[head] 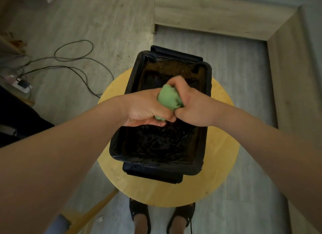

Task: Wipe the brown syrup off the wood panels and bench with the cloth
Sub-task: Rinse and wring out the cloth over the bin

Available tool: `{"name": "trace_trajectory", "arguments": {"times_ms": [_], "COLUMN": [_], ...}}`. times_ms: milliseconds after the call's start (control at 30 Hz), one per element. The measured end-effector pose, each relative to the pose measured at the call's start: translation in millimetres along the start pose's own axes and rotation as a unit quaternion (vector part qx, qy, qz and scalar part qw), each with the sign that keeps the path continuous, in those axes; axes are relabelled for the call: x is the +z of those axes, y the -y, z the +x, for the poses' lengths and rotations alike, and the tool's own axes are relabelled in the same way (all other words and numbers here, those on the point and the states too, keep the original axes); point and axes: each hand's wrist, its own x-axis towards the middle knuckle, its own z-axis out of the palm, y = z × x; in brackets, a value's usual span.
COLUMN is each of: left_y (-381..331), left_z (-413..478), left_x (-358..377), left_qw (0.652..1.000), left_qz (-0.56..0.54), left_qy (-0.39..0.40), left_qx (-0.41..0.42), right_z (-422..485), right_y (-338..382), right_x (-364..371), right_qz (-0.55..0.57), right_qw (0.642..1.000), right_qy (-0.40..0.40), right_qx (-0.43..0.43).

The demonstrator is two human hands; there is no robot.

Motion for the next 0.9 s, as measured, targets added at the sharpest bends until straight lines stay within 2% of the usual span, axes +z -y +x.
{"name": "trace_trajectory", "arguments": {"times_ms": [100, 167, 267, 333, 400, 500, 600, 700, 733, 833, 900], "left_y": [-4.4, -10.3, -17.8, -18.5, -16.7, -9.8, 7.4, 24.7, 27.5, 27.1, 24.4], "left_z": [4.1, 6.8, 10.0, 13.4, 19.1, 25.0, 30.1, 39.8, 41.2, 39.2, 34.9], "left_x": [-3.8, -6.7, -7.8, -7.5, -6.4, -2.5, 0.3, 1.1, 1.3, -1.0, -4.8], "left_qw": [0.998, 0.995, 0.984, 0.975, 0.963, 0.901, 0.860, 0.799, 0.788, 0.766, 0.732], "left_qz": [0.032, 0.063, 0.161, 0.204, 0.246, 0.406, 0.484, 0.578, 0.588, 0.581, 0.592], "left_qy": [-0.061, -0.071, -0.057, -0.063, -0.081, -0.115, -0.131, -0.160, -0.181, -0.275, -0.324], "left_qx": [0.012, 0.004, -0.041, -0.062, -0.074, -0.106, -0.094, -0.044, -0.024, 0.035, 0.088], "right_z": [0.4, 0.9, 1.6, 4.0, 7.3, 11.7, 12.1, 15.9, 17.9, 26.7, 34.9], "right_y": [6.8, 9.4, 8.7, 3.1, -1.9, -5.1, -6.7, -8.5, -6.7, -1.9, 1.5], "right_x": [-7.3, -7.2, 1.1, 10.2, 15.9, 20.2, 21.3, 26.1, 25.7, 19.7, 16.2], "right_qz": [0.042, 0.015, -0.134, -0.270, -0.364, -0.428, -0.431, -0.404, -0.385, -0.267, -0.165], "right_qw": [0.999, 1.000, 0.991, 0.962, 0.928, 0.899, 0.901, 0.913, 0.921, 0.956, 0.973], "right_qy": [-0.016, 0.006, 0.024, -0.012, -0.067, -0.094, -0.053, -0.027, -0.017, -0.004, -0.006], "right_qx": [-0.013, -0.005, -0.011, -0.044, -0.038, -0.015, 0.016, 0.043, 0.054, 0.122, 0.163]}}
